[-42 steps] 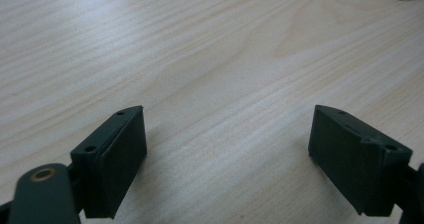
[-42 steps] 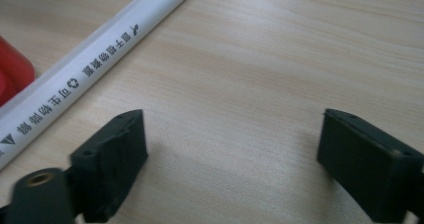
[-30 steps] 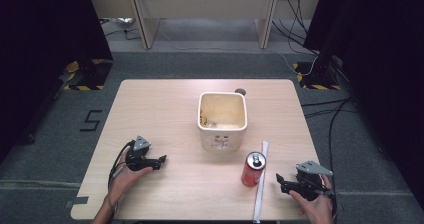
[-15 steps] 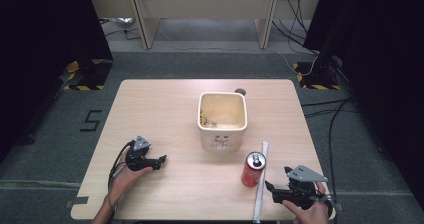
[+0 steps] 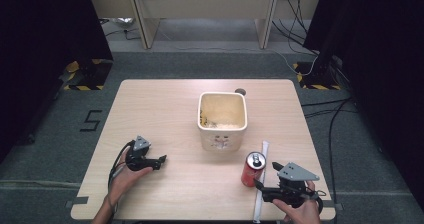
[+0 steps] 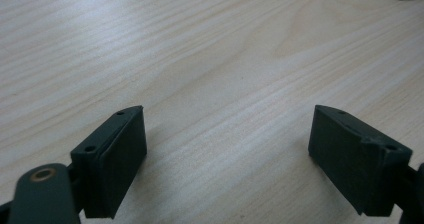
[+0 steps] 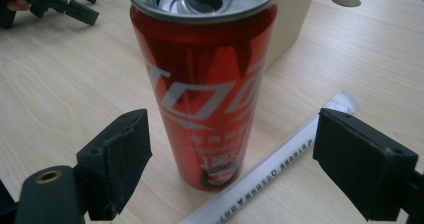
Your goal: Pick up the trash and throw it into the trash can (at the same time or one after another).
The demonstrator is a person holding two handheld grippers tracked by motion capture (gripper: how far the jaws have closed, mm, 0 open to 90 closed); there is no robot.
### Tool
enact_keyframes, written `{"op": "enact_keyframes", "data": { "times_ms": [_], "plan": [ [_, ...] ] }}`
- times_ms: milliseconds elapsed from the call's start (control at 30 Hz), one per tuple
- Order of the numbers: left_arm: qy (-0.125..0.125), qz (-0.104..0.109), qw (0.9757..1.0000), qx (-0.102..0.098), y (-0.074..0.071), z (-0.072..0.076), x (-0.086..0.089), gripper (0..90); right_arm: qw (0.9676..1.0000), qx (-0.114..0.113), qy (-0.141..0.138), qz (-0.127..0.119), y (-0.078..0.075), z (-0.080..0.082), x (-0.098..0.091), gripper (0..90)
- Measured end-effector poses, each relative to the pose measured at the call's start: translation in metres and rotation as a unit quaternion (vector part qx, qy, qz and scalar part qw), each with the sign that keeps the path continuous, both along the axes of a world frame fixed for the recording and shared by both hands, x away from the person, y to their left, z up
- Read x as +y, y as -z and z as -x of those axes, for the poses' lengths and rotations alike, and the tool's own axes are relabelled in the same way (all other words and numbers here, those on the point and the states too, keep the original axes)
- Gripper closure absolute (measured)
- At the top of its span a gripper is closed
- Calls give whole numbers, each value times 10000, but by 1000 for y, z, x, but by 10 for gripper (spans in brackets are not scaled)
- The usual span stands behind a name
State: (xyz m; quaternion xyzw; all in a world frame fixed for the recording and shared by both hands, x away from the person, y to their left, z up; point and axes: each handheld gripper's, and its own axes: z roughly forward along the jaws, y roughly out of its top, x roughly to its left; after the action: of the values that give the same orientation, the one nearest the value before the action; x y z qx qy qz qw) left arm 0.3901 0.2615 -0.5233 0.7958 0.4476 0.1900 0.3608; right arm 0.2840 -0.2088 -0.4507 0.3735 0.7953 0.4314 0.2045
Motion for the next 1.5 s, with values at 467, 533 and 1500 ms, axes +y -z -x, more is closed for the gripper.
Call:
{"op": "enact_keyframes", "data": {
  "times_ms": [467, 533, 1500],
  "plan": [
    [0, -3, 10000, 0, 0, 0, 0, 148, 9999, -57, -120, -94, 3, -11, 16, 154],
    [8, -16, 10000, 3, 0, 0, 0, 148, 9998, -59, -133, -121, 4, -14, 19, 157],
    [1, -1, 10000, -1, 0, 0, 0, 148, 9977, -396, 347, -416, -55, -43, 0, 341]
  ]
}}
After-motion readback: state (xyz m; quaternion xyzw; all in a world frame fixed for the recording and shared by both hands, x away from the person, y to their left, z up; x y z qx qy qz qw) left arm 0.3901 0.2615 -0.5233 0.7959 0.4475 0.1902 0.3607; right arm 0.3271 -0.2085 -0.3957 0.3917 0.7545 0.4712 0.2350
